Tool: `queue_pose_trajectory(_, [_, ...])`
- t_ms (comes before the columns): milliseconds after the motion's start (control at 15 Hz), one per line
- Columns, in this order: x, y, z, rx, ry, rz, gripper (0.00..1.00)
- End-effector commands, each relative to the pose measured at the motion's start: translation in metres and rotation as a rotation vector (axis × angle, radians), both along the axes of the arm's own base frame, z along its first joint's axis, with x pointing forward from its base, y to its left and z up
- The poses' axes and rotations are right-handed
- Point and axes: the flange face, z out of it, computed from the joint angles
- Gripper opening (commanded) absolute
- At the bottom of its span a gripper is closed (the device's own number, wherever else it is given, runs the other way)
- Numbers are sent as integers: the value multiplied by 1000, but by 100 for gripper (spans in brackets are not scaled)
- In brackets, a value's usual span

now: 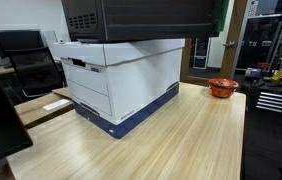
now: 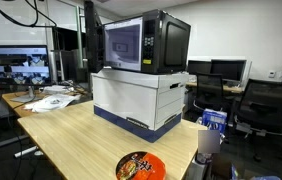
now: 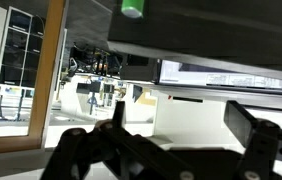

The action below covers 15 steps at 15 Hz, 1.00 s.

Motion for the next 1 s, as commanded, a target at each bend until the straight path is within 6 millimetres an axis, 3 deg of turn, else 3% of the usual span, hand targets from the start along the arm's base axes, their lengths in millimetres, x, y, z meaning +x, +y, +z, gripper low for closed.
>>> queue_pose_trajectory(0, [31, -22, 12, 73, 9, -48, 100])
queue_pose_trajectory(200, [56, -51, 8, 116, 39, -90, 100])
queue_pose_trajectory(267, [67, -64, 5, 139, 58, -100, 75])
queue_pose_trajectory(600, [114, -99, -20, 305, 280, -68, 44])
queue_pose_trajectory(933, [147, -95, -30, 512, 502, 37, 5])
